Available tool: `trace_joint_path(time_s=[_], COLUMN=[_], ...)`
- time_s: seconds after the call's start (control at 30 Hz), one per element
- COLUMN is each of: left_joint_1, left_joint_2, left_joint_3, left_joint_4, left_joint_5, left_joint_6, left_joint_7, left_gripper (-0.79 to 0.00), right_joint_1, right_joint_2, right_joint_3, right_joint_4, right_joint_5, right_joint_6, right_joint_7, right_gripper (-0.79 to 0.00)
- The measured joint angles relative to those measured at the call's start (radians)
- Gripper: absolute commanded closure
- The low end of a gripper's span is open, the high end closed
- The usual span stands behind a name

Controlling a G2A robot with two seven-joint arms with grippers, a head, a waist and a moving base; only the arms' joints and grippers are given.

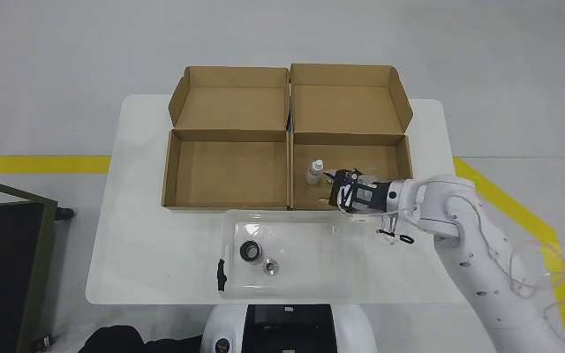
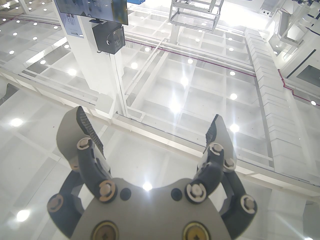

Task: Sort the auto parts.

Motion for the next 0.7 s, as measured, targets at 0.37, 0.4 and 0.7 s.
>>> trace_joint_path(time_s=[0.37, 0.4, 0.7], left_joint_1=[0.000, 0.000, 0.000], left_joint_2=[0.000, 0.000, 0.000], left_joint_3=[0.000, 0.000, 0.000], left_joint_4=[0.000, 0.000, 0.000], left_joint_5=[0.000, 0.000, 0.000], left_joint_6=[0.000, 0.000, 0.000], left_joint_7=[0.000, 0.000, 0.000], left_gripper=[-0.785, -0.785, -0.785], right_joint_1=[-0.106, -0.105, -0.078], right_joint_2=[0.004, 0.003, -0.011], right_joint_3=[-0.091, -0.108, -0.227], right_joint_4=[-0.139, -0.139, -0.091], right_joint_5=[0.017, 0.015, -0.008], right_joint_6=[-0.015, -0.017, -0.032], right_joint_7=[0.022, 0.019, 0.018], right_gripper=[-0.403, -0.406, -0.400])
